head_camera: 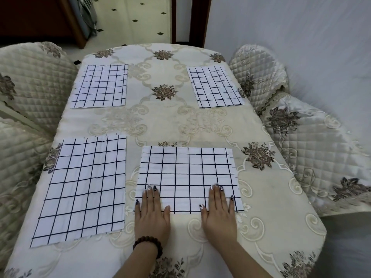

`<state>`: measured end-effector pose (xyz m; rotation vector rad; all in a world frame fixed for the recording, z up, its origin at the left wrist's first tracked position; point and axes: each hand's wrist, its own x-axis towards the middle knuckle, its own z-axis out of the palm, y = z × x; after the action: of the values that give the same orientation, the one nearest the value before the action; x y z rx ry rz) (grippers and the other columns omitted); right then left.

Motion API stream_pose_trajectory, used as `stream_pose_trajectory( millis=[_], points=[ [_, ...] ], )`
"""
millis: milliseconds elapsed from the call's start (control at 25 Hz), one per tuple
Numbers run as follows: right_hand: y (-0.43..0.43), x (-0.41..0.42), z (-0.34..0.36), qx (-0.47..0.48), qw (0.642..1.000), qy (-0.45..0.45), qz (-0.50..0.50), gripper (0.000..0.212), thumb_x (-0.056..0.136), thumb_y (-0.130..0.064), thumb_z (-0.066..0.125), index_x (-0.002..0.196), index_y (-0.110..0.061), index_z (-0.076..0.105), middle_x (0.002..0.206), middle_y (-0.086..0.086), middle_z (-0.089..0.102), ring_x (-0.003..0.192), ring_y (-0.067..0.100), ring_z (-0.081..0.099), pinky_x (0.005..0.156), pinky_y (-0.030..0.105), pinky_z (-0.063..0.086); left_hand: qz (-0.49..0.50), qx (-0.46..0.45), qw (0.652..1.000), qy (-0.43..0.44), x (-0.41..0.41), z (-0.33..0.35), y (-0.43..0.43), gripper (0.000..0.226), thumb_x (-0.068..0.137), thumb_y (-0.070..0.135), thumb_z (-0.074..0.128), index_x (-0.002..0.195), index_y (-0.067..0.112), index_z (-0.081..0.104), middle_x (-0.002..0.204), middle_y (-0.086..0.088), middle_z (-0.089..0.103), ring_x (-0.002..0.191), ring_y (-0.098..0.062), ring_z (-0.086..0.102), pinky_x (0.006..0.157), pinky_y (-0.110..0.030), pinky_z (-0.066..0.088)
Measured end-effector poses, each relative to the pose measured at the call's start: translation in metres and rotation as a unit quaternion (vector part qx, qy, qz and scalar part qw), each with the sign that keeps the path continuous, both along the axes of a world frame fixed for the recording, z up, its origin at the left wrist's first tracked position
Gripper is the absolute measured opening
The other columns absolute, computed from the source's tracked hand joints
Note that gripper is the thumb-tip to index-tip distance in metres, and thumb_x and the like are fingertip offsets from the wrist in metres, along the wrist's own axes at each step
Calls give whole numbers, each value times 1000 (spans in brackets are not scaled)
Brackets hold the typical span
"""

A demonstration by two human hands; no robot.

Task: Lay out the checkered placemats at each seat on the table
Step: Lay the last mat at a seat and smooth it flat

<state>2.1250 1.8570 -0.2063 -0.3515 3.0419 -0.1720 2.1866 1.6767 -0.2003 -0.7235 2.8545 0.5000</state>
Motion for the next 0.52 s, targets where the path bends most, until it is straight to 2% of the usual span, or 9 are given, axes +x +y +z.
stream_pose_trajectory(
  millis=[40, 80, 160, 240, 440, 520],
  points=[
    [7, -1, -1, -4, 1000, 1, -10, 65, 88, -43, 33, 142, -7, 38, 149, 6, 39, 138, 16, 24, 114, 39, -1, 4, -6, 1000, 3, 1, 0, -3, 75, 94, 52, 3, 142, 3, 33, 145, -11, 45, 136, -24, 39, 113, -34, -4],
    [13, -3, -1, -5, 1000, 1, -21, 64, 88, -42, 33, 141, -7, 39, 148, 7, 40, 137, 16, 25, 114, 39, -1, 7, -17, 1000, 13, 3, 1, -6, 79, 91, 57, -3, 144, 4, 23, 150, -10, 35, 140, -21, 30, 113, -32, -9],
    [26, -4, -1, 0, 999, 6, -42, 64, 87, -42, 32, 140, -6, 41, 147, 7, 42, 137, 16, 29, 114, 40, -1, 3, -48, 998, 34, 7, -1, -11, 85, 82, 64, -14, 146, 9, -2, 158, -4, 6, 144, -13, 1, 111, -28, -19],
    [38, -4, 0, 7, 998, 13, -60, 63, 89, -41, 30, 141, -6, 37, 148, 5, 40, 137, 18, 36, 114, 40, -2, 4, -42, 999, 18, 11, 0, -16, 82, 79, 60, -15, 145, 12, -14, 158, -1, -8, 141, -10, -15, 113, -30, -17],
    [64, -1, -2, -3, 995, 23, -98, 61, 91, -39, 24, 144, -9, 21, 152, 3, 32, 137, 23, 38, 114, 40, -10, 29, -52, 998, 7, 17, 3, -23, 82, 77, 55, -14, 148, 12, -11, 159, 0, -7, 146, -13, -10, 115, -37, -12],
    [68, 0, -4, 7, 994, 18, -105, 62, 90, -39, 21, 145, -9, 22, 153, 4, 31, 139, 25, 35, 114, 41, -9, 37, -47, 998, 1, 17, 3, -24, 81, 77, 53, -13, 147, 12, -12, 160, -1, -6, 147, -14, -9, 115, -39, -12]
  ],
)
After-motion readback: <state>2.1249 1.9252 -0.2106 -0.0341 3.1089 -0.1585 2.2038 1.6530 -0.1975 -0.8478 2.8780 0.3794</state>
